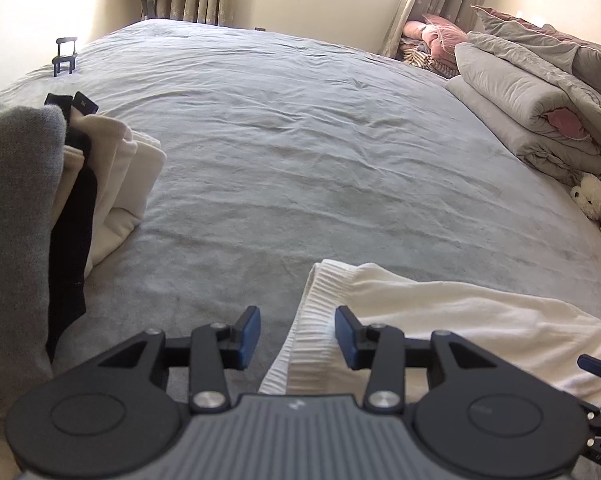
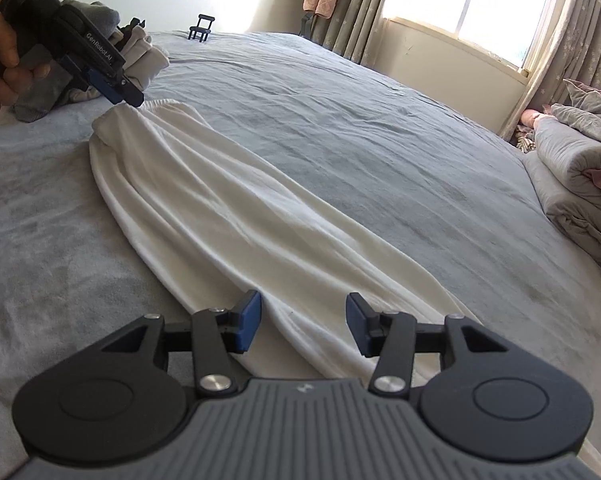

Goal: Fold clothes
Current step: 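Open both grippers and release the stretched white garment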

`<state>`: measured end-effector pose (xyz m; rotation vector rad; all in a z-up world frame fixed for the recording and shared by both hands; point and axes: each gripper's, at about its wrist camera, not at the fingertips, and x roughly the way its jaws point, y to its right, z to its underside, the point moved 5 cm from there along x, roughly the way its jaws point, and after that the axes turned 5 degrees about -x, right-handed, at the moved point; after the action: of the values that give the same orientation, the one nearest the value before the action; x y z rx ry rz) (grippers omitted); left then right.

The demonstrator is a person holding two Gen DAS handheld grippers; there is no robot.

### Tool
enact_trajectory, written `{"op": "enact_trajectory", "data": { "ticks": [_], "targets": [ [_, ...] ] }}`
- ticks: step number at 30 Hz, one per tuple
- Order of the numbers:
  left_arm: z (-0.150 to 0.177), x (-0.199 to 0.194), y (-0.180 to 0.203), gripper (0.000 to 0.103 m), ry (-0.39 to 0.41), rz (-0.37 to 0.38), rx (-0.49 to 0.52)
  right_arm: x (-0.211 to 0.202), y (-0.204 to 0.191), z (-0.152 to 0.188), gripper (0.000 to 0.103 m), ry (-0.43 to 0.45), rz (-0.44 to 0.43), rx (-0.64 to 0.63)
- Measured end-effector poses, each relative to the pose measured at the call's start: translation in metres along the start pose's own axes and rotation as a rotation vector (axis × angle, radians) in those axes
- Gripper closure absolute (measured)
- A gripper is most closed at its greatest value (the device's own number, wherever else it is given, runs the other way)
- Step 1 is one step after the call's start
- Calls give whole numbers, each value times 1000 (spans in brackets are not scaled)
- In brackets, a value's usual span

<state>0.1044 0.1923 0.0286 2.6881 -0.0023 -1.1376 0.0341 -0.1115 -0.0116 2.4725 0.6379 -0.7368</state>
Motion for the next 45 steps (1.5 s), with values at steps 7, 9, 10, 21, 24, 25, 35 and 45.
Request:
{"op": "enact_trajectory", "data": {
  "ticks": [7,9,10,21,24,25,35,45],
  "targets": [
    [1,-4,-2,59,15,-65,36,6,-6,2,50,-20,5,-17],
    [2,-5,1,57,30,-82,55,6,-6,1,49,-7,36,-12],
    [3,-6,3,57,37,-91,64,5,-5,-1,49,9,53,0],
    [6,-10,20,46,79,-177,143,-51,36,-53,0,334,265,193],
    [7,-9,22,44,80,-186,156,-32,17,-44,0,228,150,140],
    [8,-8,23,44,81,-191,159,-25,9,-39,0,182,104,115],
    [9,-10,25,40,81,-192,154,-5,-25,-21,0,38,-6,52],
    [8,-13,33,38,111,-205,180,-2,-16,-15,0,24,29,112]
  ]
}}
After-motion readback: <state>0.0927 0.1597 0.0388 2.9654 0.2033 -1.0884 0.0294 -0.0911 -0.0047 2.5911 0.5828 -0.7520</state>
